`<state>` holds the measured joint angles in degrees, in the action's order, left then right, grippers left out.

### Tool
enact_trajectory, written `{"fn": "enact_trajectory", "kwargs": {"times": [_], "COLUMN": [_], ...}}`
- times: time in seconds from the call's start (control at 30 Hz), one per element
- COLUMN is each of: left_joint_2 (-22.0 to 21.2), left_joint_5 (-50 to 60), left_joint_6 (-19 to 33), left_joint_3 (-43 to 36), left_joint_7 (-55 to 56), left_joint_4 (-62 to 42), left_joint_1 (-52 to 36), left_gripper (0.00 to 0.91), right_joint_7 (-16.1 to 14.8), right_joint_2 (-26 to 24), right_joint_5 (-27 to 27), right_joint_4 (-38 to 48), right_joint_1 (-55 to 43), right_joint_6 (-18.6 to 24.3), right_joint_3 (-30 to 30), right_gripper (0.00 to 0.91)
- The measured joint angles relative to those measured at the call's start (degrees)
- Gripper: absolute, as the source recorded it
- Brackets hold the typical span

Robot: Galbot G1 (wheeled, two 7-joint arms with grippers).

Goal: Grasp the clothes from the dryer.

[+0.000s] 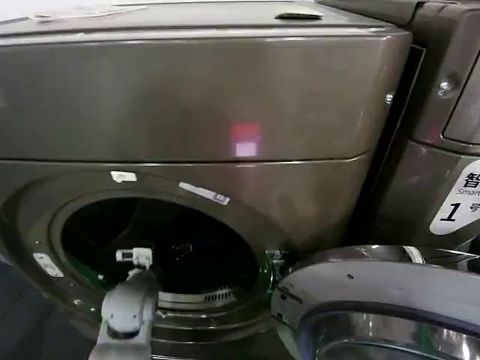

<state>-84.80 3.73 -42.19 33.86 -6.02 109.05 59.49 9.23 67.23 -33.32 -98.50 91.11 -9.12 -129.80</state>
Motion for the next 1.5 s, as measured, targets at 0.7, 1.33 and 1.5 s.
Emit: {"fn": "enact_trajectory", "kwargs": {"times": [0.7, 1.33, 1.5], "left_joint_2": [-1.42, 1.15, 2.19], "left_joint_5": [5.72, 50.98, 59.86], "left_joint_6": [0.00, 31.04, 41.48], "left_joint_3": [0.02, -0.02, -0.37], "left_joint_7": [-4.46, -31.28, -39.90], "left_joint_4": [-26.60, -45.26, -47.66], "left_joint_1": [-21.35, -35.74, -38.77], "left_gripper": [0.907, 0.907, 0.907], "right_joint_7": [0.12, 0.00, -0.03], "right_joint_2": [0.74, 1.53, 1.50], "right_joint_5": [0.12, 1.20, 1.27], "right_joint_4": [-0.59, -0.98, -0.98], "right_joint_1": [-0.30, -0.28, -0.02], "right_joint_6": [0.19, 1.08, 1.19], "right_joint_3": [1.07, 2.28, 2.26], "right_gripper": [0.907, 0.907, 0.907]}}
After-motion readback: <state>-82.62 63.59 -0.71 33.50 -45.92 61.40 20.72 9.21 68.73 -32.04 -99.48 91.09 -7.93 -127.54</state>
